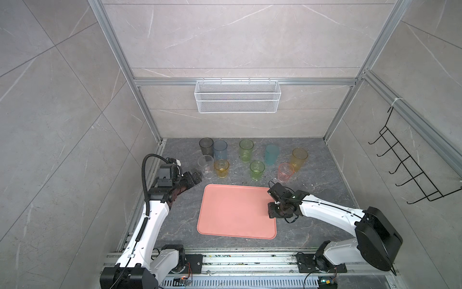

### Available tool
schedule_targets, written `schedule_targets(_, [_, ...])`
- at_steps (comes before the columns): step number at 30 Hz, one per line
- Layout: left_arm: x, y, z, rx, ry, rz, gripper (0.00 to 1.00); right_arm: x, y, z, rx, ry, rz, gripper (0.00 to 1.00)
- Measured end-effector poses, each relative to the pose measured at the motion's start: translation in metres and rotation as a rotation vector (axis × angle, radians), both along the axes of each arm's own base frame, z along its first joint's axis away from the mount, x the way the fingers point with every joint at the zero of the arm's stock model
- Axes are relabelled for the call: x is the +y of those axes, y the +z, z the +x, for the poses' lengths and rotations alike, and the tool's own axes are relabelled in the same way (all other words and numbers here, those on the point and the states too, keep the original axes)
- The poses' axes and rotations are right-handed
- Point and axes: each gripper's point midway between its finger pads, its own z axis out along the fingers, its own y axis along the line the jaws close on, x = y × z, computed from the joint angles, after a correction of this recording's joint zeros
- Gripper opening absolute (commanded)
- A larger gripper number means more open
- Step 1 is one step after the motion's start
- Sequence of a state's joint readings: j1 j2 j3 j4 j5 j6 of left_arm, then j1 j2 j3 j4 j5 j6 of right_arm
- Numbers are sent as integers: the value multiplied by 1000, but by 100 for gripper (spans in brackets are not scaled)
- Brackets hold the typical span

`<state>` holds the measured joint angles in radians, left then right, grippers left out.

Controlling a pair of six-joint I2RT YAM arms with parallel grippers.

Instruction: Place the glasses into the tray

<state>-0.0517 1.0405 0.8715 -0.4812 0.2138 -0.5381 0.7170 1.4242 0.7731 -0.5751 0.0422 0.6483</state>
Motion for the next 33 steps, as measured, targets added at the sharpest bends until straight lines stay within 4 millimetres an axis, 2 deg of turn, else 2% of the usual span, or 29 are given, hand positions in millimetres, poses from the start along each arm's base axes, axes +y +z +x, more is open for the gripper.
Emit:
schedule_targets(4, [0,0,1,-9,0,-1,100,1,-9,-2,19,-5,-21,47])
schedule_targets(12, [0,-3,1,-3,-2,-2,100,3,-12,3,6,-28,-22,27])
schedule_targets(20, [0,-3,0,-2,-2,-2,100,2,-18,3,16,-29,-32,25])
schedule_targets(33, [0,-1,-1,-10,-2,-2,100,-5,-20,0,0,-11,-55,13])
